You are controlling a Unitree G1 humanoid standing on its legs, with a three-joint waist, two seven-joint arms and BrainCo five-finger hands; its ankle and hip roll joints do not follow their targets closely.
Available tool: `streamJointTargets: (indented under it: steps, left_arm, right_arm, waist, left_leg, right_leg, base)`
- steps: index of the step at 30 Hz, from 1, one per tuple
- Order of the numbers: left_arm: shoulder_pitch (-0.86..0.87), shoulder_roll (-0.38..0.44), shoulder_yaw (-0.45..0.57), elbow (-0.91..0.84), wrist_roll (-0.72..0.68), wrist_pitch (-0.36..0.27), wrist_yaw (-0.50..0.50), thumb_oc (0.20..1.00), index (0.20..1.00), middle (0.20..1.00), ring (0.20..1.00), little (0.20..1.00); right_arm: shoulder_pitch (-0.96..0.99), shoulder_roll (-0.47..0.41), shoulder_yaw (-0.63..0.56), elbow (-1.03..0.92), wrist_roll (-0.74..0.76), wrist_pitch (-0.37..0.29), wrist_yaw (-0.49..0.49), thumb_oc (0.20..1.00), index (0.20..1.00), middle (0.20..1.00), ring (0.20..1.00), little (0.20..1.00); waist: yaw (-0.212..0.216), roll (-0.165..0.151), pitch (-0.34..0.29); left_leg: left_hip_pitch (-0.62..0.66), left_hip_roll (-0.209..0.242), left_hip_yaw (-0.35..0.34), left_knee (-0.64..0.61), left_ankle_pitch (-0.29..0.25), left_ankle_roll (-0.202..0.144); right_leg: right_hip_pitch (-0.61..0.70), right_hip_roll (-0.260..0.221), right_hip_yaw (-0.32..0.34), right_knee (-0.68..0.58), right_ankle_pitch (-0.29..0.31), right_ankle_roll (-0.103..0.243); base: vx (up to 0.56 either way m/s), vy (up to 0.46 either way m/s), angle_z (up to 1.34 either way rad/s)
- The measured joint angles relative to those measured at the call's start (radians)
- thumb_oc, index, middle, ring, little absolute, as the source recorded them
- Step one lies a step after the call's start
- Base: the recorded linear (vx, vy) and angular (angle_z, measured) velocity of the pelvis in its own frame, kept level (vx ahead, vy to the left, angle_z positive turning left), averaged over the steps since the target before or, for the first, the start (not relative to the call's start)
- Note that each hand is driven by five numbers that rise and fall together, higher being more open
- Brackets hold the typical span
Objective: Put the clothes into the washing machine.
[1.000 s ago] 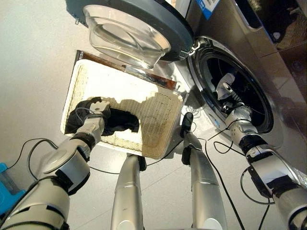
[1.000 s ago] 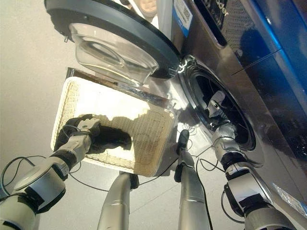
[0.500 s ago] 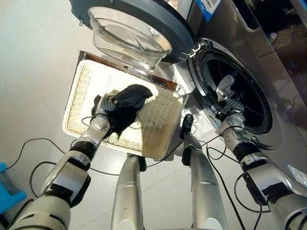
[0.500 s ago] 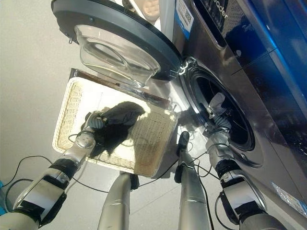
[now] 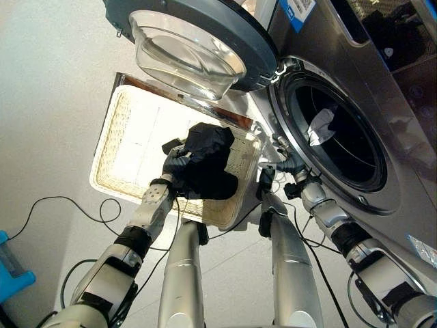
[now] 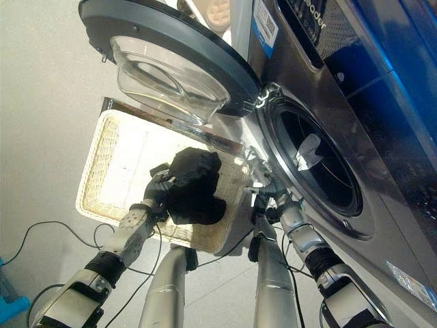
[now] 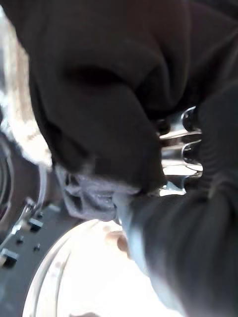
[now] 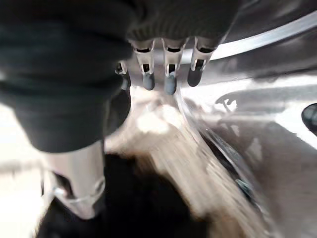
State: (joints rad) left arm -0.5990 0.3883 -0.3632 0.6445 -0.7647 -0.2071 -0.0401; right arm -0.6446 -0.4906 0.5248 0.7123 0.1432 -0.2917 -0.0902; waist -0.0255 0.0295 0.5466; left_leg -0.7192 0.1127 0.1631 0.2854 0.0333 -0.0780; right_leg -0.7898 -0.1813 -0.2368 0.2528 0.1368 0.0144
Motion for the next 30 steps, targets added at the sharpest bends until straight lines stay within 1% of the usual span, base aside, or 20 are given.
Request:
streamJointTargets:
  steps: [2,3,4,5,6,9,13,14,15,18,19,21,23,24,27,30]
  left_arm:
    - [-0.011,-0.002,-0.001,-0.005,-0.045,0.013,-0.033,0.2,0.2,0.2,0.2,0.2]
    - [-0.011,-0.002,-0.001,-0.005,-0.045,0.013,-0.033,0.2,0.2,0.2,0.2,0.2]
    - [-0.013,-0.003,-0.001,-0.016,-0.082,0.026,-0.053,0.2,0.2,0.2,0.2,0.2]
    - [-0.012,-0.004,-0.002,-0.022,-0.09,0.029,-0.057,0.2,0.2,0.2,0.2,0.2]
    - [-0.009,-0.008,-0.004,-0.042,-0.12,0.043,-0.069,0.2,0.2,0.2,0.2,0.2]
    - [-0.019,-0.019,-0.008,-0.043,-0.127,0.059,-0.084,0.2,0.2,0.2,0.2,0.2]
    - [-0.031,-0.028,-0.008,-0.076,-0.201,0.11,-0.105,0.2,0.2,0.2,0.2,0.2]
    - [-0.034,-0.034,-0.008,-0.079,-0.209,0.115,-0.111,0.2,0.2,0.2,0.2,0.2]
    - [-0.034,-0.036,-0.008,-0.084,-0.214,0.119,-0.115,0.2,0.2,0.2,0.2,0.2]
    - [-0.033,-0.046,-0.008,-0.135,-0.279,0.163,-0.134,0.2,0.2,0.2,0.2,0.2]
    - [-0.033,-0.053,-0.008,-0.15,-0.294,0.181,-0.145,0.2,0.2,0.2,0.2,0.2]
    - [-0.033,-0.064,-0.009,-0.16,-0.317,0.193,-0.157,0.2,0.2,0.2,0.2,0.2]
    - [-0.035,-0.077,-0.009,-0.164,-0.326,0.222,-0.16,0.2,0.2,0.2,0.2,0.2]
    - [-0.034,-0.08,-0.011,-0.166,-0.331,0.227,-0.161,0.2,0.2,0.2,0.2,0.2]
    - [-0.033,-0.115,-0.009,-0.193,-0.38,0.293,-0.164,0.2,0.2,0.2,0.2,0.2]
    - [-0.034,-0.147,-0.008,-0.2,-0.408,0.32,-0.165,0.2,0.2,0.2,0.2,0.2]
  right_arm:
    - [-0.014,-0.005,0.007,0.005,0.0,0.003,0.049,1.0,1.0,1.0,1.0,1.0]
    - [-0.014,-0.005,0.007,0.005,0.0,0.003,0.049,1.0,1.0,1.0,1.0,1.0]
    - [-0.025,-0.008,0.027,0.005,0.0,0.018,0.082,1.0,1.0,1.0,1.0,1.0]
    - [-0.037,-0.007,0.036,0.004,0.002,0.023,0.092,1.0,1.0,1.0,1.0,1.0]
    - [-0.056,0.001,0.053,0.005,0.031,0.047,0.125,1.0,1.0,1.0,1.0,1.0]
    - [-0.086,0.02,0.063,0.01,0.066,0.071,0.161,1.0,1.0,1.0,1.0,1.0]
    - [-0.131,0.059,0.08,0.048,0.076,0.144,0.215,1.0,1.0,1.0,1.0,1.0]
    - [-0.131,0.061,0.081,0.049,0.075,0.153,0.225,1.0,1.0,1.0,1.0,1.0]
    - [-0.138,0.062,0.083,0.049,0.075,0.157,0.229,1.0,1.0,1.0,1.0,1.0]
    - [-0.141,0.065,0.099,0.062,0.074,0.18,0.236,1.0,1.0,1.0,1.0,1.0]
    - [-0.141,0.074,0.101,0.077,0.074,0.184,0.24,1.0,1.0,1.0,1.0,1.0]
    - [-0.145,0.082,0.102,0.092,0.07,0.191,0.244,1.0,1.0,1.0,1.0,1.0]
    - [-0.167,0.1,0.111,0.134,0.047,0.196,0.245,1.0,1.0,1.0,1.0,1.0]
    - [-0.172,0.104,0.111,0.141,0.043,0.199,0.245,1.0,1.0,1.0,1.0,1.0]
    - [-0.211,0.135,0.116,0.207,-0.028,0.214,0.243,1.0,1.0,1.0,1.0,1.0]
    - [-0.229,0.146,0.119,0.239,-0.082,0.224,0.231,1.0,1.0,1.0,1.0,1.0]
  waist:
    - [0.009,0.0,0.0]
    - [0.009,0.0,0.0]
    - [0.014,0.0,0.0]
    - [0.015,0.0,0.0]
    - [0.017,0.0,0.0]
    - [0.019,0.0,0.0]
    - [0.021,0.0,0.0]
    - [0.023,0.0,0.0]
    - [0.028,0.0,0.0]
    - [0.04,0.0,0.0]
    - [0.04,0.0,0.0]
    - [0.044,0.0,0.0]
    - [0.042,0.0,0.0]
    - [0.042,0.0,0.0]
    - [0.047,0.001,0.0]
    - [0.054,0.001,0.0]
  left_leg:
    - [0.0,0.0,0.0,0.0,0.0,0.0]
    - [0.0,0.0,0.0,0.0,0.0,0.0]
    - [0.0,0.0,-0.001,0.0,0.0,0.0]
    - [0.0,0.0,-0.001,0.0,0.0,0.0]
    - [0.0,-0.001,-0.002,0.0,0.0,0.0]
    - [0.001,-0.006,-0.004,0.0,0.003,0.003]
    - [0.009,-0.013,-0.008,0.001,0.008,0.007]
    - [0.013,-0.014,-0.01,0.001,0.008,0.007]
    - [0.015,-0.015,-0.011,0.001,0.008,0.007]
    - [0.015,-0.019,-0.019,0.001,0.01,0.008]
    - [0.014,-0.023,-0.029,-0.001,0.014,0.007]
    - [0.014,-0.025,-0.032,-0.003,0.017,0.008]
    - [0.014,-0.029,-0.034,-0.008,0.021,0.009]
    - [0.014,-0.029,-0.034,-0.009,0.021,0.009]
    - [0.013,-0.032,-0.04,-0.017,0.026,0.009]
    - [0.014,-0.033,-0.042,-0.017,0.027,0.009]
  right_leg:
    - [0.0,0.0,-0.001,0.0,0.0,0.0]
    - [0.0,0.0,-0.001,0.0,0.0,0.0]
    - [0.0,0.0,-0.001,0.0,0.0,-0.001]
    - [0.0,-0.001,-0.001,0.0,0.0,-0.001]
    - [0.002,-0.002,-0.003,0.001,0.003,-0.005]
    - [0.004,-0.007,-0.005,0.002,0.003,-0.006]
    - [0.013,-0.018,-0.011,0.01,0.002,-0.004]
    - [0.018,-0.019,-0.012,0.01,0.001,-0.004]
    - [0.021,-0.02,-0.014,0.011,0.0,-0.003]
    - [0.021,-0.026,-0.02,0.022,-0.008,0.002]
    - [0.021,-0.029,-0.023,0.032,-0.017,0.003]
    - [0.021,-0.032,-0.026,0.035,-0.019,0.002]
    - [0.021,-0.036,-0.027,0.035,-0.019,0.003]
    - [0.02,-0.036,-0.028,0.035,-0.019,0.003]
    - [0.018,-0.039,-0.033,0.039,-0.022,0.003]
    - [0.018,-0.042,-0.037,0.044,-0.024,0.002]
  base:
    - [0.0,0.0,0.0]
    - [0.0,0.0,0.0]
    - [0.0,0.0,0.0]
    - [0.0,0.0,0.0]
    - [0.0,0.0,0.0]
    - [0.0,-0.006,0.04]
    - [0.01,-0.011,0.06]
    - [0.01,-0.011,0.06]
    - [0.01,-0.021,0.06]
    - [0.0,-0.024,0.09]
    - [0.0,-0.028,0.15]
    - [0.0,-0.022,0.11]
    - [-0.01,-0.018,0.04]
    - [0.0,0.0,0.0]
    - [0.0,-0.004,0.03]
    - [0.0,-0.008,0.03]
